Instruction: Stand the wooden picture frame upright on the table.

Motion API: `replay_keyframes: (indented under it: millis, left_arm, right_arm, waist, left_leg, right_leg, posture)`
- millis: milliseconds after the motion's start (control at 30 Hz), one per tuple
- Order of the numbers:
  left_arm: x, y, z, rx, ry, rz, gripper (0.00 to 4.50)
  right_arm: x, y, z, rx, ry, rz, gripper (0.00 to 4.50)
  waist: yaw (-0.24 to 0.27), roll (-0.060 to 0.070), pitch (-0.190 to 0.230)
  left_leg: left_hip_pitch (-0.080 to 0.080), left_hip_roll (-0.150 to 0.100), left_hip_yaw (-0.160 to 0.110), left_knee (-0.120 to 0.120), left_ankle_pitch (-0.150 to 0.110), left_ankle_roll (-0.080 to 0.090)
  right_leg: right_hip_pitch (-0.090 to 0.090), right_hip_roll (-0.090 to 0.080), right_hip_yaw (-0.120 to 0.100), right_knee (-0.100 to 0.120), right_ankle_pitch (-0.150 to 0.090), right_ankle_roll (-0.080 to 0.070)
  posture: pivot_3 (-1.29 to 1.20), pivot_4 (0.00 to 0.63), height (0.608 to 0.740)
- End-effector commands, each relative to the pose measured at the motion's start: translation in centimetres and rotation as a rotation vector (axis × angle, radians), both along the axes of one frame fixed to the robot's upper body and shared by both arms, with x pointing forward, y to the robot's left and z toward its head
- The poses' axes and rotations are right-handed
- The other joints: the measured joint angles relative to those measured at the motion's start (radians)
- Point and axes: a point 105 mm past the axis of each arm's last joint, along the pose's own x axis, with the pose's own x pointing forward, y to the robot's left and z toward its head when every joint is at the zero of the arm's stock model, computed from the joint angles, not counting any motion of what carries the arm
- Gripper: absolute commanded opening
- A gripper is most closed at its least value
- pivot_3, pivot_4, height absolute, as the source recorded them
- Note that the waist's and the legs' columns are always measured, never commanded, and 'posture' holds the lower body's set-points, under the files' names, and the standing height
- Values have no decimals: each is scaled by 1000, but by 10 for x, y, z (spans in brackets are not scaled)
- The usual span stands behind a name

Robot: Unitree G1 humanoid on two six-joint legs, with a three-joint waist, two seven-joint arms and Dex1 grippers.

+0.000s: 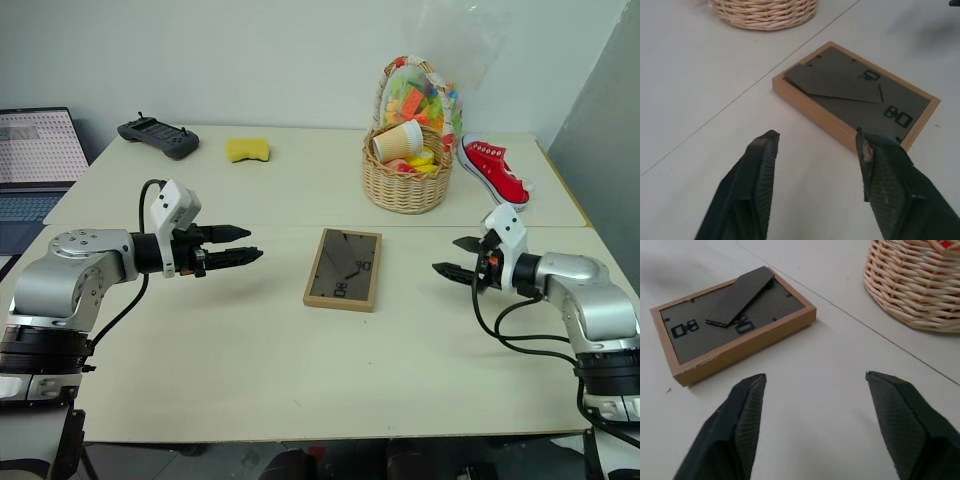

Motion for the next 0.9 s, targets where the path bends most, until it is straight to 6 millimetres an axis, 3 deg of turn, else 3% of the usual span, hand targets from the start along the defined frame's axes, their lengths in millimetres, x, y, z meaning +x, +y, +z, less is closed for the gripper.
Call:
replay_keyframes:
  millis: [33, 300, 367, 500, 700, 900]
  left_arm:
    - [12, -18, 0, 8, -52, -26, 1726]
    - [42, -50, -33, -4, -86, 16, 57]
    - [47, -56, -41, -5, -86, 33, 0]
    - [58, -64, -57, 23, -81, 90, 0]
    - [48, -79, -68, 33, -50, 22, 0]
    - [25, -84, -72, 33, 19, -77, 0]
  right_arm:
    - [20, 5, 2, -24, -79, -68, 2372]
    - [60, 46, -12, 7, -147, -179, 479]
    - [64, 56, -21, 7, -143, -198, 55]
    - [62, 82, -36, -9, -128, -176, 55]
    - [44, 106, -55, 3, -65, -95, 55]
    - [20, 129, -52, 95, 2, 30, 55]
  waist:
    - [0, 0, 0]
    - [-4, 0, 0]
    - [-4, 0, 0]
    - [-5, 0, 0]
    - [-2, 0, 0]
    - [-5, 0, 0]
  left_leg:
    - [0, 0, 0, 0, 0, 0]
    - [0, 0, -2, 2, 0, 0]
    - [0, 1, -3, 2, 0, 0]
    - [0, 1, -4, 2, 0, 0]
    - [-1, 1, -6, 2, 0, 0]
    - [-1, 1, -7, 2, 0, 0]
  right_leg:
    - [0, 0, 0, 0, 0, 0]
    - [-2, -1, 1, 4, 0, 0]
    - [-2, -3, 1, 5, 0, 0]
    - [-2, -4, 1, 5, 0, 0]
    - [-2, -4, 0, 5, 0, 0]
    - [-2, -4, -1, 6, 0, 0]
  posture:
    - [0, 150, 740]
    - [0, 150, 740]
    - [0, 150, 740]
    - [0, 150, 740]
    - [0, 150, 740]
    - [0, 150, 740]
